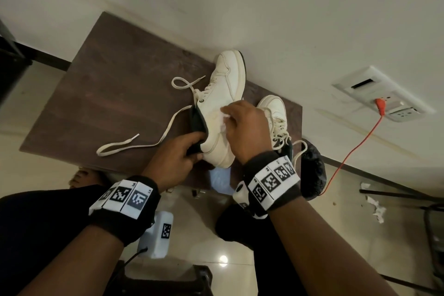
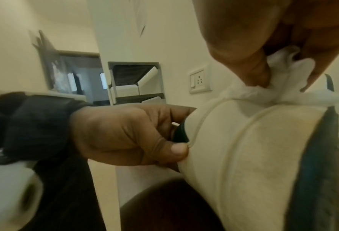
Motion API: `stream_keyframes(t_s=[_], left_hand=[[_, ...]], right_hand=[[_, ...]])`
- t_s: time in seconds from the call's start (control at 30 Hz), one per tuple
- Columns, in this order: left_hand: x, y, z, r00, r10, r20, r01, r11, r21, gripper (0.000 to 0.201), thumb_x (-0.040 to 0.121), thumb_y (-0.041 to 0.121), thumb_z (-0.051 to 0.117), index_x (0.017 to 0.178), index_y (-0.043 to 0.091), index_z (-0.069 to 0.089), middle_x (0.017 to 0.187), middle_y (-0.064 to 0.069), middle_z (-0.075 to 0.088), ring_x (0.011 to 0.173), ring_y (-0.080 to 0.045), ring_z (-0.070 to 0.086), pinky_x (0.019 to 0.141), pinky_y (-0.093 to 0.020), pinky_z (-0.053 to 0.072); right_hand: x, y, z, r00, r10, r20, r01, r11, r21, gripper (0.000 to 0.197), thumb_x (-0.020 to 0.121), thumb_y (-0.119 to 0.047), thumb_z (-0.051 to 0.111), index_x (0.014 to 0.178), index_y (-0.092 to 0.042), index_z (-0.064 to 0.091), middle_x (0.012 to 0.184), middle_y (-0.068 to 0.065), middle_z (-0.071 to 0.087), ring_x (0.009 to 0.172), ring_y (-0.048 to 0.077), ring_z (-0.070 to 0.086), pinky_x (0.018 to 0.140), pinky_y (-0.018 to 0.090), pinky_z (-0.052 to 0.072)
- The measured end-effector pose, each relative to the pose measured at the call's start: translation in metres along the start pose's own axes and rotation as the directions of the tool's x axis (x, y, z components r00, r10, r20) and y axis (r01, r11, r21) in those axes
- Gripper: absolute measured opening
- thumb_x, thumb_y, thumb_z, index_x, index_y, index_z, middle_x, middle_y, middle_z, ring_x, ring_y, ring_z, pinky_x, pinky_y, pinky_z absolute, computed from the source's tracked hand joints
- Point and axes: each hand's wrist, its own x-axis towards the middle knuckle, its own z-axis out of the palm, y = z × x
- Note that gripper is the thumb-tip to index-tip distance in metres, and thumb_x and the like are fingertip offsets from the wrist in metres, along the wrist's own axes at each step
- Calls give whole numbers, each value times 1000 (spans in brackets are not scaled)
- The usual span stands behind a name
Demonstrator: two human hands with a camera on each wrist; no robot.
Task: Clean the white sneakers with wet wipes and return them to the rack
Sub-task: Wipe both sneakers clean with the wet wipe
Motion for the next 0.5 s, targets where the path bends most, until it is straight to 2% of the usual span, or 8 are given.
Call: stream_keyframes(t_s=[0.07, 0.2, 0.3, 0.37, 0.43, 0.5], left_hand=[[-1, -1, -1, 1000, -3, -11, 4, 1000, 18, 38, 83, 4, 65, 115, 22, 61, 111, 11, 66, 105, -8, 60, 90, -28, 47], [-2, -1, 1, 1000, 6, -14, -4, 994, 112, 27, 83, 6, 65, 101, 25, 60, 91, 19, 60, 88, -4, 56, 69, -8, 37], [-1, -2, 2, 1000, -27, -10, 28, 992, 121, 24, 85, 8, 65, 99, 26, 58, 89, 15, 59, 84, -6, 53, 65, -4, 33], [-1, -3, 3, 1000, -31, 1, 30, 992, 119, 25, 85, 8, 65, 103, 24, 60, 94, 13, 61, 87, -5, 54, 66, -3, 33], [-1, -3, 2, 999, -28, 20, 26, 993, 117, 25, 85, 7, 64, 101, 26, 60, 96, 13, 61, 90, -5, 55, 69, -5, 34], [0, -4, 2, 999, -41, 25, 38, 993, 111, 26, 85, 8, 64, 106, 23, 61, 102, 11, 63, 95, -7, 56, 75, -13, 37]], right_hand=[[-7, -4, 0, 997, -68, 48, 67, 998, 18, 22, 78, 1, 61, 95, -5, 73, 92, 11, 69, 79, 26, 65, 72, 34, 54], [-46, -4, -1, 987, -147, 58, 142, 987, 79, 23, 76, 0, 57, 93, -3, 72, 92, 10, 68, 79, 24, 66, 69, 33, 55], [-72, -2, 1, 982, -167, 84, 162, 985, 65, 27, 82, -10, 48, 92, -4, 72, 93, 10, 68, 81, 23, 65, 72, 33, 56], [-74, 2, 2, 989, -132, 62, 130, 991, 34, 30, 82, -11, 44, 93, -4, 71, 94, 11, 68, 82, 25, 65, 74, 34, 56], [-58, 6, 3, 1000, -30, 1, 30, 999, 26, 23, 81, -2, 52, 94, -3, 71, 95, 12, 68, 83, 25, 65, 76, 32, 54], [-31, 11, 4, 995, 83, -56, -81, 996, 37, 23, 79, 6, 57, 95, -4, 71, 96, 11, 68, 84, 24, 64, 77, 28, 51]])
